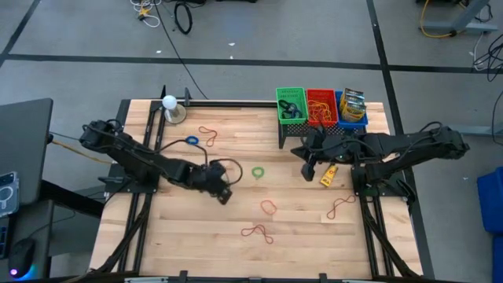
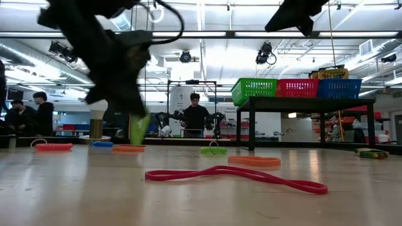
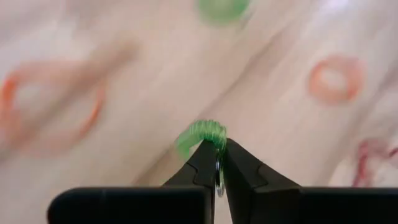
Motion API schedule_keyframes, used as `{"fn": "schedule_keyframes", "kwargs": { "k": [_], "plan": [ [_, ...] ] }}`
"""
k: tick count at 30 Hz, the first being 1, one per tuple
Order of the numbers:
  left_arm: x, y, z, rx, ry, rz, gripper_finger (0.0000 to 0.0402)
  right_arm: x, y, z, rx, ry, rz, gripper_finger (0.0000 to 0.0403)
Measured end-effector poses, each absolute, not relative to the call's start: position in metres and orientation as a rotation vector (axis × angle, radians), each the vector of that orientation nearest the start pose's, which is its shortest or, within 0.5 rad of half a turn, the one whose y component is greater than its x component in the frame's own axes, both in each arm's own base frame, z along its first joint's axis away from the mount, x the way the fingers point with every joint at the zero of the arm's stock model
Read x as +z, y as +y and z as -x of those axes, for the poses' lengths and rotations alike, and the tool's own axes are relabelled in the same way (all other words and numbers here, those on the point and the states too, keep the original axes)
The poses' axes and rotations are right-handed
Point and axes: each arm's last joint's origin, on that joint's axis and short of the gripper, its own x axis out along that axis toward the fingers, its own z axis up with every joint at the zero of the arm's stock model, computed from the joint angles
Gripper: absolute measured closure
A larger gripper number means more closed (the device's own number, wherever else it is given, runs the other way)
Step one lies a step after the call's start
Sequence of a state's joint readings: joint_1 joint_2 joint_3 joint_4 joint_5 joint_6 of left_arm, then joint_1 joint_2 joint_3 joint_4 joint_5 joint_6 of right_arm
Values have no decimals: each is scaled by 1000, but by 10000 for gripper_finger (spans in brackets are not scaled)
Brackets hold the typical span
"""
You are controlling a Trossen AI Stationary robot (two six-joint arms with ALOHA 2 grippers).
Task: Pick & Place Office Desk Supplies
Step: Put the green spring keychain into the green bin
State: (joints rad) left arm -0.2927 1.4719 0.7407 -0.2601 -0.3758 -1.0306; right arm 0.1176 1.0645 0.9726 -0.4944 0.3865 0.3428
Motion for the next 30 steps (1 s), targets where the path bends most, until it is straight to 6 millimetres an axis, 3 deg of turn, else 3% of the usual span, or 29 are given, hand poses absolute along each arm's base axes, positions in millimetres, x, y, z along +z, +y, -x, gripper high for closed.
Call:
{"fn": "schedule_keyframes", "kwargs": {
  "k": [3, 8, 14, 24, 30],
  "plan": [
    [167, -52, -272, 462, 636, 584, 385, 311, 22, -223, -311, 512, -215, 394],
    [172, -24, -281, 278, 366, 572, 386, 272, 31, -229, -234, 422, -334, 394],
    [195, -16, -287, 42, 138, 474, 387, 248, 36, -229, -183, 401, -367, 374],
    [221, -20, -310, -54, 65, 411, 387, 227, 38, -265, -189, 334, -255, 231],
    [226, -20, -313, -60, 70, 388, 387, 227, 34, -276, -194, 249, -226, 209]
  ]
}}
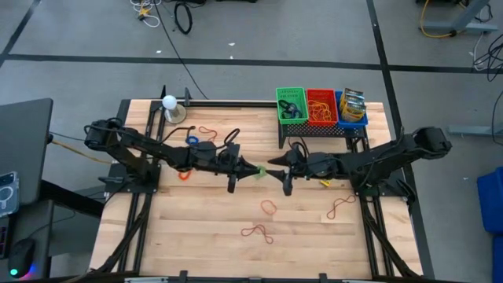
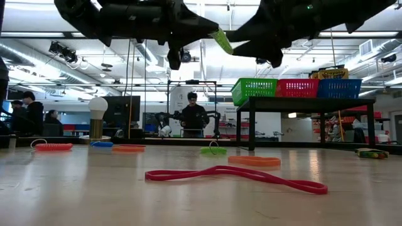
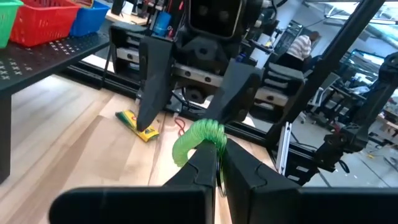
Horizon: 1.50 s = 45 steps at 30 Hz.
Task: Pick & Place Office Desk Supplies
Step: Put the green spring keychain into the green bin
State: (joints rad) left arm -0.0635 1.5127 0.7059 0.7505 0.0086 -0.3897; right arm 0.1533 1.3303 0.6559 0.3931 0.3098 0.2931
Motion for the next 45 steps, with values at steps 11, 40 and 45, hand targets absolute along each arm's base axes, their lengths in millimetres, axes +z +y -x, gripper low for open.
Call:
{"fn": "schedule_keyframes", "kwargs": {
  "k": [11, 40, 45],
  "plan": [
    [227, -20, -313, -66, 64, 388, 387, 221, 27, -289, -82, 233, -257, 248],
    [253, -10, -294, 7, 55, 409, 261, 223, 24, -283, -187, 367, -290, 378],
    [255, 3, -284, 112, 65, 404, 279, 242, 21, -263, -240, 381, -335, 375]
  ]
}}
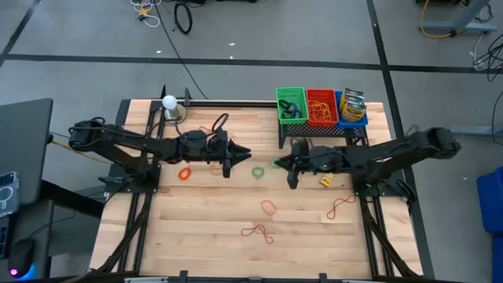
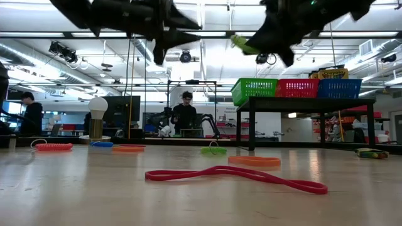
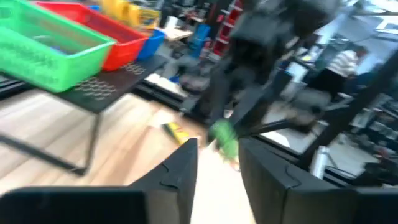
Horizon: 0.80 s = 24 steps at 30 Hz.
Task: Pick & Place Office Desk Supplies
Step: Put the green spring keychain into the green bin
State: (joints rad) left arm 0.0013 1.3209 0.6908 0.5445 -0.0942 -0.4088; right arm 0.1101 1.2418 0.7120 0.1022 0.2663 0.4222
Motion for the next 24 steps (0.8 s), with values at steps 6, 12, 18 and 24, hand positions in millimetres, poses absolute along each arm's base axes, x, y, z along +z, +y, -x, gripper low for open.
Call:
{"fn": "schedule_keyframes", "kwargs": {
  "k": [6, 12, 18, 24],
  "plan": [
    [221, 13, -279, 174, 97, 410, 376, 303, 0, -232, -444, 423, -312, 377],
    [197, 18, -276, 293, 53, 423, 393, 363, -58, -222, -755, 486, -295, 377],
    [189, 18, -281, 312, 60, 422, 393, 358, -132, -237, -910, 641, -277, 377],
    [189, 20, -280, 352, 55, 417, 393, 322, -180, -247, -971, 800, -320, 377]
  ]
}}
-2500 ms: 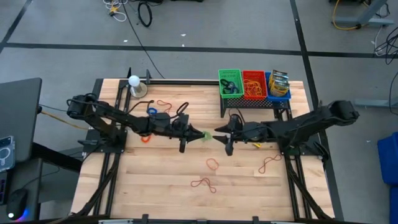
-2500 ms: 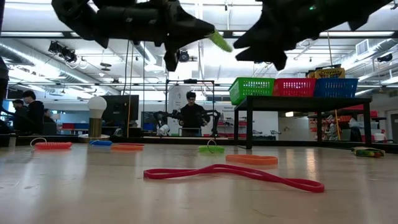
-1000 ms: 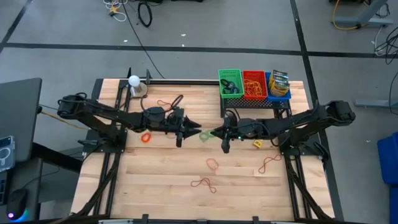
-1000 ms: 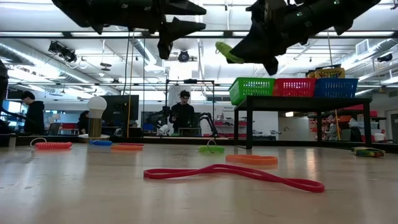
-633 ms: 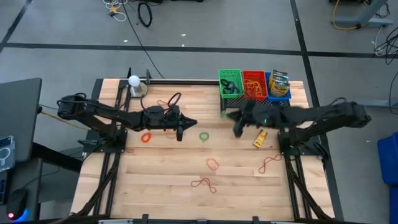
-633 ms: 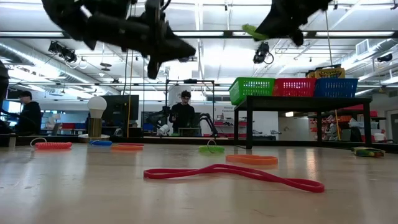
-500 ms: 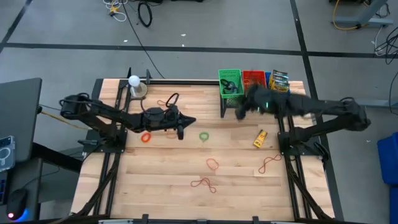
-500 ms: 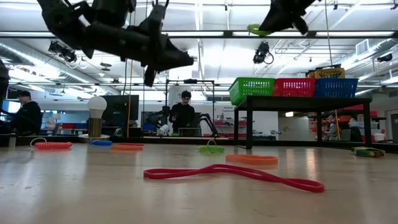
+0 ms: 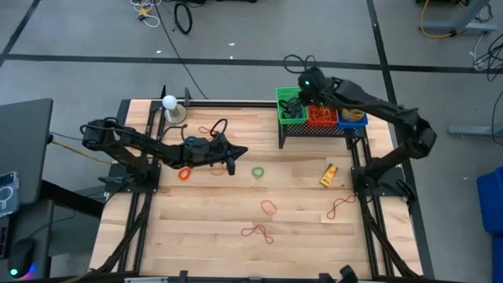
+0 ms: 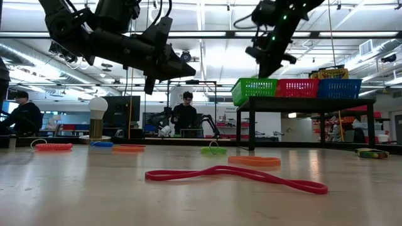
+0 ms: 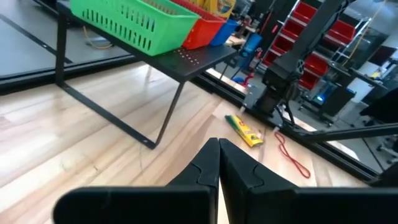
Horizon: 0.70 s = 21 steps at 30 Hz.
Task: Pick & Place Office Desk Supplies
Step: Put the green spring keychain into the green bin, then put the orange rubber band into the red bin
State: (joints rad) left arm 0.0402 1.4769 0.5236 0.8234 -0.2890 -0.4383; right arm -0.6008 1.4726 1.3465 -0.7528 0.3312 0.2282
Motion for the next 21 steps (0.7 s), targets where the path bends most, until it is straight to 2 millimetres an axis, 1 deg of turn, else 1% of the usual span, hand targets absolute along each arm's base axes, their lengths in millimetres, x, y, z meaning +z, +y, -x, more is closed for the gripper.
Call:
{"fn": "schedule_keyframes", "kwargs": {
  "k": [3, 11, 15, 21],
  "plan": [
    [189, 20, -280, 363, 55, 414, 393, 310, -190, -251, -978, 836, -330, 371],
    [188, 20, -280, 380, 51, 432, 391, 300, -198, -260, -982, 835, -340, 332],
    [188, 21, -280, 382, 52, 431, 391, 297, -199, -261, -1001, 846, -332, 304],
    [188, 21, -280, 405, 49, 427, 391, 300, -202, -261, -1064, 816, -295, 251]
  ]
}}
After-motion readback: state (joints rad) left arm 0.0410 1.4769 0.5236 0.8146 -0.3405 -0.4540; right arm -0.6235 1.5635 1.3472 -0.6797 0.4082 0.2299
